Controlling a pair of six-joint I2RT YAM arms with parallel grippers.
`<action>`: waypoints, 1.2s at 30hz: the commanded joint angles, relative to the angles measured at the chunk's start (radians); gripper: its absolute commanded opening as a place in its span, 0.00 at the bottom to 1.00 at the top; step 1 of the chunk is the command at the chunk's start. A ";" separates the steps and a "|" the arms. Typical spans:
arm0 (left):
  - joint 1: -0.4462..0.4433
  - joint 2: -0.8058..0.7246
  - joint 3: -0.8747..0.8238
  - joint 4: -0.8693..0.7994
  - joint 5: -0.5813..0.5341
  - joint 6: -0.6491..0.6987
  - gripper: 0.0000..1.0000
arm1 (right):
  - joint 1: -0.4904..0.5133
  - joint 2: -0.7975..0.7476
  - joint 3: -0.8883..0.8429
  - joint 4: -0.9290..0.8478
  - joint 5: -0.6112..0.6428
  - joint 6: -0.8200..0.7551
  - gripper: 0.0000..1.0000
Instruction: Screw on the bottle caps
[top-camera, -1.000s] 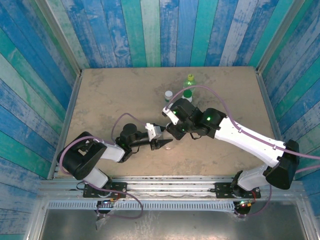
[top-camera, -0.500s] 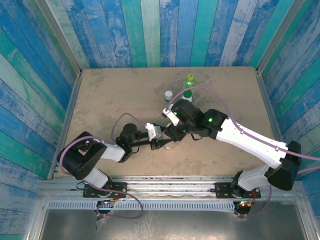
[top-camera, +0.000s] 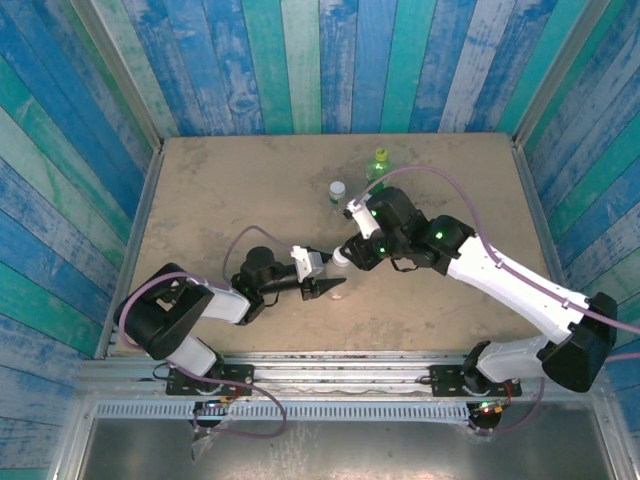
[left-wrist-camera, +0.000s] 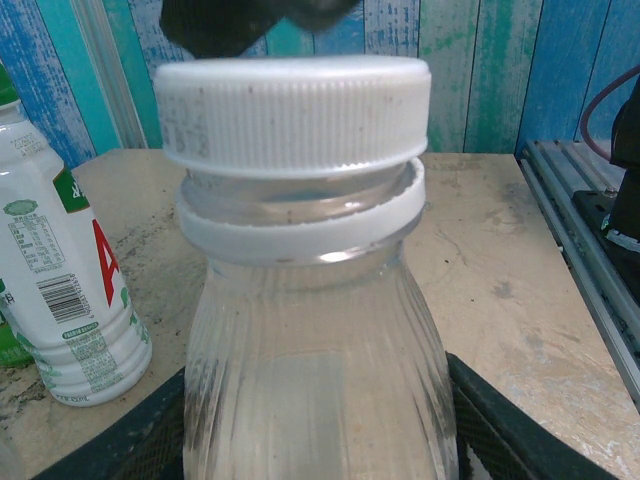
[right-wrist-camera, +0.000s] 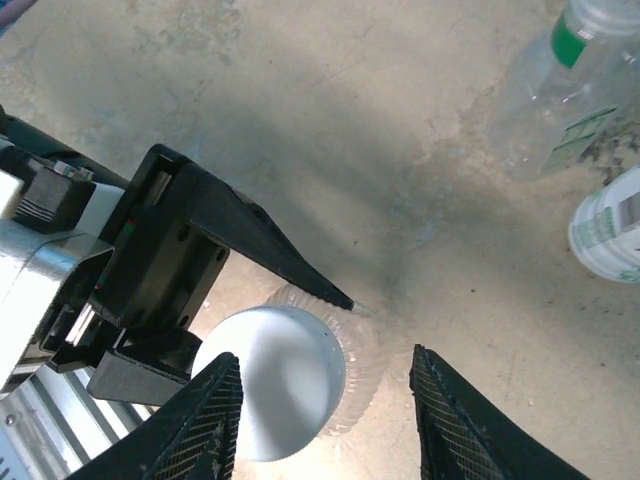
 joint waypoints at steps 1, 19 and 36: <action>-0.004 0.025 0.003 -0.055 -0.004 0.018 0.57 | -0.009 0.027 -0.019 -0.006 -0.079 0.005 0.42; -0.004 0.039 0.009 -0.052 -0.001 0.014 0.57 | -0.075 -0.041 -0.189 0.011 -0.189 0.069 0.26; -0.004 0.045 0.010 -0.048 0.003 0.008 0.57 | -0.075 -0.178 -0.174 0.064 -0.285 0.052 0.37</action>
